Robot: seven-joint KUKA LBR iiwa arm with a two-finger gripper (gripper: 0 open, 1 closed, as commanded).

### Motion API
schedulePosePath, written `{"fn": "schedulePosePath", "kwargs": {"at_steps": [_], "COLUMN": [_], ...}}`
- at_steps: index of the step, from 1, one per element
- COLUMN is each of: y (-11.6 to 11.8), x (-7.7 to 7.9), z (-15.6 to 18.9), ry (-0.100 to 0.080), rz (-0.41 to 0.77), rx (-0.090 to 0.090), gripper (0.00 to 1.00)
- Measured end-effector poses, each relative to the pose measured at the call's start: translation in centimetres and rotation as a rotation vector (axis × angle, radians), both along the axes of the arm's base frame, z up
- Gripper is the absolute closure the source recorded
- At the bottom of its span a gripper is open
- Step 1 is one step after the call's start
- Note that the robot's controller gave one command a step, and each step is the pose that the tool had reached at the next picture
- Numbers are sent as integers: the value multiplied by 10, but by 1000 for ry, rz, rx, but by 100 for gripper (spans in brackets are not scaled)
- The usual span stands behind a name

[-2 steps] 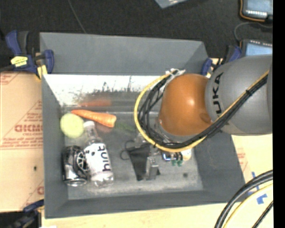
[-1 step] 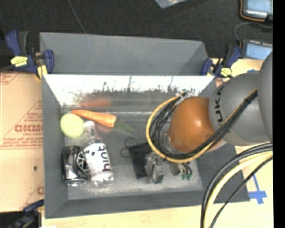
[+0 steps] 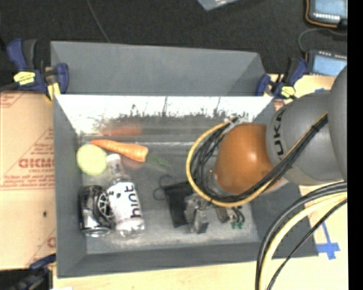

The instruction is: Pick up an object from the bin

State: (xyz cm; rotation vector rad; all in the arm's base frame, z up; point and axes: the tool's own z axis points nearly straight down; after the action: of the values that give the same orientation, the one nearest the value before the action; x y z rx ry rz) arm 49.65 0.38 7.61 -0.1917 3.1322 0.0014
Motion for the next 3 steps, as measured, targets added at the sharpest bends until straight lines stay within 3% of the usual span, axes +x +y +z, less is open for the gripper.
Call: {"fn": "schedulePosePath", "kwargs": {"at_steps": [1, 2, 3], "y": [0, -8, -13], "x": [0, 33, 47], "z": [1, -1, 7], "ry": [0, -1, -5], "rz": [-1, 72, 177], "rx": [0, -1, -1], "gripper": [100, 100, 100]}}
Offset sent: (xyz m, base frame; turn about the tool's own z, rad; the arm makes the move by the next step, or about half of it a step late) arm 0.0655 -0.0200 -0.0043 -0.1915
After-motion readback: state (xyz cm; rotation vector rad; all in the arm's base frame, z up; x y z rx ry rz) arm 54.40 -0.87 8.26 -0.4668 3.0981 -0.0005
